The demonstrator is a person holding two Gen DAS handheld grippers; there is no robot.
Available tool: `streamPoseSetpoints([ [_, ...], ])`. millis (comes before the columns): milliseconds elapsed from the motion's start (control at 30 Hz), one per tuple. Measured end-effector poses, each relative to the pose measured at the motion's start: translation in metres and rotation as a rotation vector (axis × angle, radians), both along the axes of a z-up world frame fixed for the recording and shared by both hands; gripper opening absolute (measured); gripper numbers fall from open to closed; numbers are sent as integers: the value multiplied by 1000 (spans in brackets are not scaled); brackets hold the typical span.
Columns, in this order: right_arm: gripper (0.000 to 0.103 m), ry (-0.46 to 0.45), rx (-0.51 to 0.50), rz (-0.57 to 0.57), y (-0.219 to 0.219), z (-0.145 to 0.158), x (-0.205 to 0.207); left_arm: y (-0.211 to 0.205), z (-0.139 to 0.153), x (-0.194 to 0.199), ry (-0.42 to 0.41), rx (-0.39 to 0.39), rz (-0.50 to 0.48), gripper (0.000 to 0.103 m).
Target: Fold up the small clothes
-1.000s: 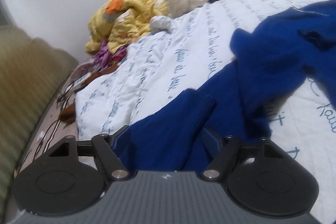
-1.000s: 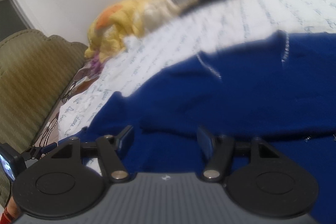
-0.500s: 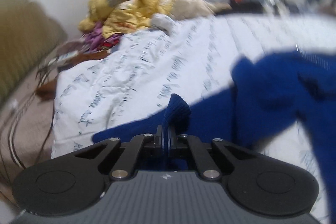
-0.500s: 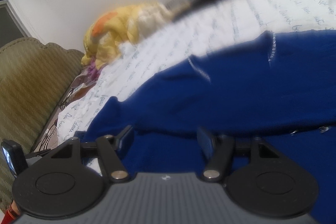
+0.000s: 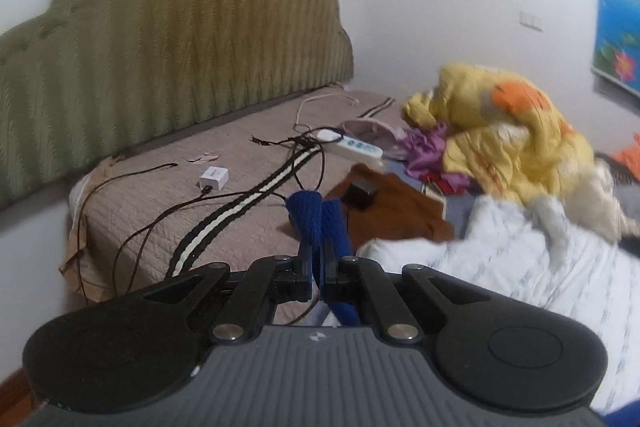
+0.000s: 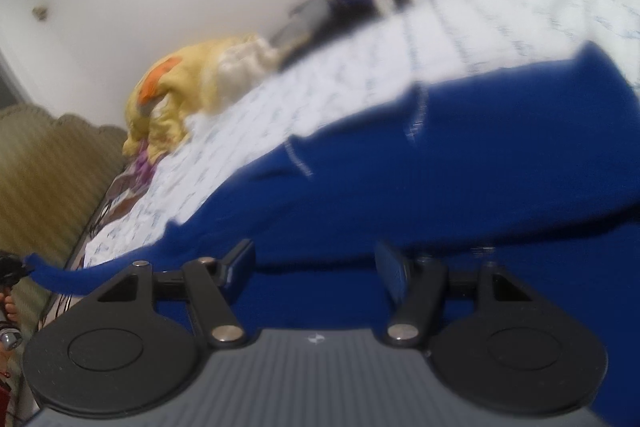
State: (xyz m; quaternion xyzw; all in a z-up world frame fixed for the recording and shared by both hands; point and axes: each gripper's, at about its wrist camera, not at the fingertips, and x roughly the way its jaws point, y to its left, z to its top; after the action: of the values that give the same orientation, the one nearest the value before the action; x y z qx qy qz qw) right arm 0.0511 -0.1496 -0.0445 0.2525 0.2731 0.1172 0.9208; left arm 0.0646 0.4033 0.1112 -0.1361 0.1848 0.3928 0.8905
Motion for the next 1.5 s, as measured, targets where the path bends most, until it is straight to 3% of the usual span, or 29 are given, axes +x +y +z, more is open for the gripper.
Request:
streamPoseSetpoints([
  [100, 66, 0, 21, -30, -12, -1, -3, -29, 9, 6, -11, 51, -6, 5],
  [267, 66, -23, 32, -76, -27, 5, -12, -131, 15, 29, -19, 158, -304, 5],
  [500, 66, -36, 39, -154, -48, 7, -24, -295, 2, 51, -51, 225, -705, 5],
  [733, 66, -33, 68, -254, -80, -1, -40, -427, -32, 60, -13, 185, -989, 5],
  [1033, 66, -79, 93, -404, -130, 3, -65, -516, -94, 61, 85, 161, -1172, 7],
  [1067, 66, -82, 94, -421, -135, 3, -68, -522, -100, 64, 100, 155, -1179, 16],
  [1133, 66, -83, 105, -446, -144, 1, -70, -528, -108, 63, 117, 144, -1186, 53],
  [1167, 67, -83, 112, -455, -148, 0, -71, -528, -110, 62, 117, 140, -1188, 85],
  [1200, 68, -82, 118, -462, -151, -1, -72, -527, -112, 58, 105, 147, -1182, 103],
  [1367, 68, -94, 119, -428, -149, 1, -67, -514, -105, 33, 77, 265, -1172, 103],
  [1500, 68, -103, 151, -277, -136, 8, -46, -475, -101, 18, 35, 283, -1078, 103],
])
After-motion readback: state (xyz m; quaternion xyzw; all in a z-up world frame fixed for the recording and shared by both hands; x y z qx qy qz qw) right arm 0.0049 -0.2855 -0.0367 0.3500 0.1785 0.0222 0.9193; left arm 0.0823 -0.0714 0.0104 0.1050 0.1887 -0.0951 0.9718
